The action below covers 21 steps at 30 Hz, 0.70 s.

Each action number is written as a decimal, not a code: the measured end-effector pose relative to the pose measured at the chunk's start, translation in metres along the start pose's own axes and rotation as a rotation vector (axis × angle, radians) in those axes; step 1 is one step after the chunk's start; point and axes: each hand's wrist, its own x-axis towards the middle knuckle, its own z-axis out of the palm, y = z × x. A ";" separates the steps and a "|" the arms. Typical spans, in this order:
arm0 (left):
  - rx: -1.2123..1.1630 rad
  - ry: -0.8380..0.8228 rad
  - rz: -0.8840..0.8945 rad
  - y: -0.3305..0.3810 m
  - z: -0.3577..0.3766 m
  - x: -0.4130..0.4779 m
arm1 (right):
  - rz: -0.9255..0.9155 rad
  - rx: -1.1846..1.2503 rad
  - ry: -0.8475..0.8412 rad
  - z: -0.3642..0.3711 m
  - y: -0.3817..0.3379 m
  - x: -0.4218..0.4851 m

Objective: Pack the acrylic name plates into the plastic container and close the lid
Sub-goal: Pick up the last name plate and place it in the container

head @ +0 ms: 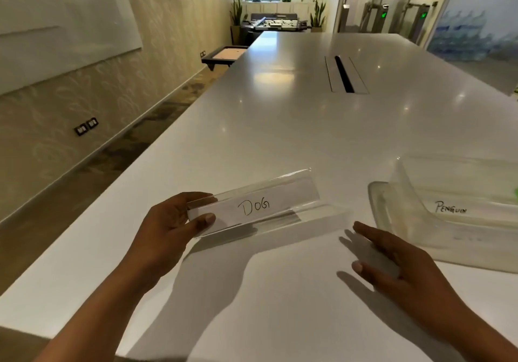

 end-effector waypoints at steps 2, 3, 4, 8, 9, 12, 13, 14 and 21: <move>-0.034 -0.046 0.014 0.006 0.009 -0.009 | 0.041 0.183 -0.008 -0.001 0.000 -0.005; -0.054 -0.074 0.023 0.008 0.014 -0.013 | 0.052 0.301 -0.007 -0.001 0.000 -0.008; -0.075 -0.104 0.031 0.011 0.018 -0.017 | 0.048 0.409 0.009 -0.002 -0.001 -0.012; -0.165 -0.240 0.048 0.022 0.034 -0.030 | 0.002 0.668 0.132 -0.009 -0.007 -0.024; -0.167 -0.263 0.053 0.024 0.037 -0.032 | 0.002 0.705 0.149 -0.012 -0.008 -0.027; -0.163 -0.302 0.073 0.030 0.047 -0.037 | -0.007 0.730 0.142 -0.018 -0.007 -0.033; -0.176 -0.312 0.075 0.032 0.050 -0.038 | -0.010 0.728 0.130 -0.020 -0.006 -0.035; -0.193 -0.320 0.075 0.033 0.053 -0.039 | -0.015 0.728 0.125 -0.022 -0.005 -0.037; -0.173 -0.324 0.110 0.043 0.065 -0.040 | -0.009 0.679 0.143 -0.034 0.001 -0.048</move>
